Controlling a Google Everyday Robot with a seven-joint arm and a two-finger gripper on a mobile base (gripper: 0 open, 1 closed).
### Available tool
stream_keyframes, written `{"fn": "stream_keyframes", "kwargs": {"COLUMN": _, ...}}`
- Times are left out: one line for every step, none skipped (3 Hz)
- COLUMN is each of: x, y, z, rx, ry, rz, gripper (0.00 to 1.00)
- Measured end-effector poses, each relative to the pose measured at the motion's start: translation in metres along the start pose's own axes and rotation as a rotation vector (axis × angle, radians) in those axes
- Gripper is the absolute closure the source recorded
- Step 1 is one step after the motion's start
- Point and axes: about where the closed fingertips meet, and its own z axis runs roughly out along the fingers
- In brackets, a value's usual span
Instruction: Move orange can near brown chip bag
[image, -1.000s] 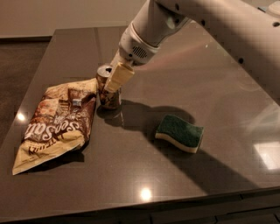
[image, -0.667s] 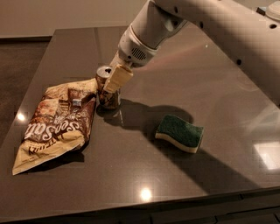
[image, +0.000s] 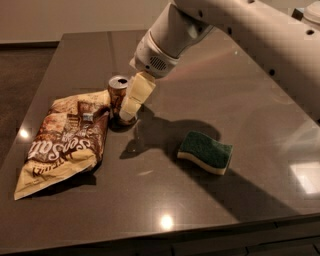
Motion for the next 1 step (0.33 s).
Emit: {"fn": "stream_keyframes", "kwargs": {"x": 0.0000, "y": 0.0000, "z": 0.0001, "rx": 0.000, "ry": 0.000, "rz": 0.000, "gripper": 0.00}}
